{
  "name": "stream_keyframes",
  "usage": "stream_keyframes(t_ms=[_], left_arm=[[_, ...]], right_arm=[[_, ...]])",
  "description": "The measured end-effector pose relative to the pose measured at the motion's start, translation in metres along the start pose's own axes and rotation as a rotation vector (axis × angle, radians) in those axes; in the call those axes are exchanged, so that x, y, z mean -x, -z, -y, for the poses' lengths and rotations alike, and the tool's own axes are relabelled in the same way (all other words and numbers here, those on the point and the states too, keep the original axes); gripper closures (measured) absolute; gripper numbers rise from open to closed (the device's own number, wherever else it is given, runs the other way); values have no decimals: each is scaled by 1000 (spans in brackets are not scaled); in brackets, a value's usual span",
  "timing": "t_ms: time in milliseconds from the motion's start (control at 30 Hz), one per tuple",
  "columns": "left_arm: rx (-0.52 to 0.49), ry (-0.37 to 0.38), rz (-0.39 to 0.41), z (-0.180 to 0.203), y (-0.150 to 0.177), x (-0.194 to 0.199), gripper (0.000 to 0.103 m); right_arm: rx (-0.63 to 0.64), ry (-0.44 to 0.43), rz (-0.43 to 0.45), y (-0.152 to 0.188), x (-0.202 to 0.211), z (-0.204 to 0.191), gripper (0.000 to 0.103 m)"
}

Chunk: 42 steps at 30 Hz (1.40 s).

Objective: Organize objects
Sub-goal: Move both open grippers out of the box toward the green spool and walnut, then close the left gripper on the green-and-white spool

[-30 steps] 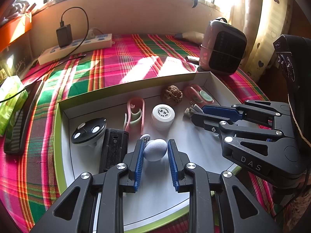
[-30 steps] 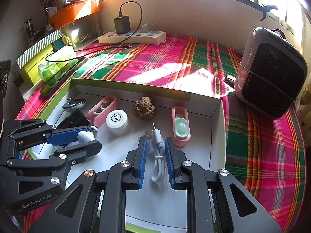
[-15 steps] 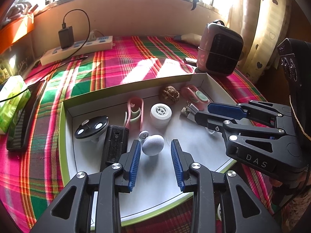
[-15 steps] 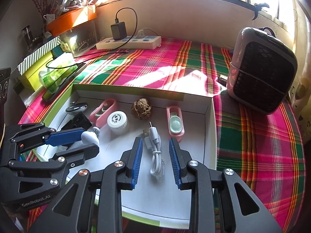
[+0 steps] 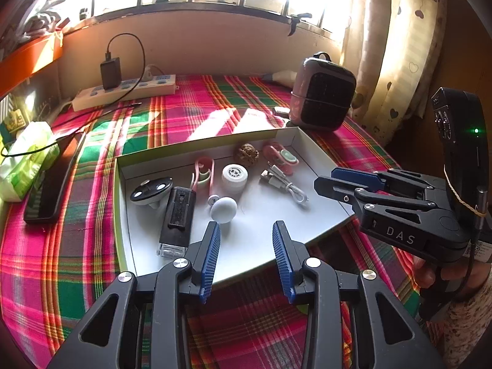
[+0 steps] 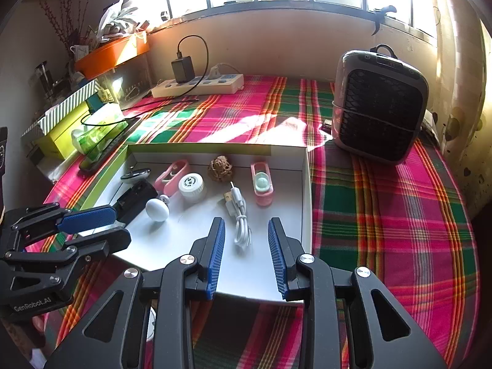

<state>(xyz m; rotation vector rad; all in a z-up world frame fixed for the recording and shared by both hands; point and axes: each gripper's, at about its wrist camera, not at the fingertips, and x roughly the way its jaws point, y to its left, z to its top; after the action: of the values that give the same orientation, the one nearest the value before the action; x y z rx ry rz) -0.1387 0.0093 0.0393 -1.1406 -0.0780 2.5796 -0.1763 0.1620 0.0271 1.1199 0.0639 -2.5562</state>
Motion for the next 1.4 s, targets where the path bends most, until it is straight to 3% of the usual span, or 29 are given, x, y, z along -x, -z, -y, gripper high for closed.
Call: stream_keyframes(t_ms=[533, 667, 1400], left_arm=[[-30, 76, -25, 28, 26, 19, 65], [-47, 97, -43, 37, 32, 17, 61], [-28, 38, -89, 52, 36, -6, 59]], right_arm=[[-17, 3, 46, 31, 33, -6, 72], [-17, 12, 53, 39, 41, -7, 63], [-83, 29, 53, 66, 56, 7, 63]])
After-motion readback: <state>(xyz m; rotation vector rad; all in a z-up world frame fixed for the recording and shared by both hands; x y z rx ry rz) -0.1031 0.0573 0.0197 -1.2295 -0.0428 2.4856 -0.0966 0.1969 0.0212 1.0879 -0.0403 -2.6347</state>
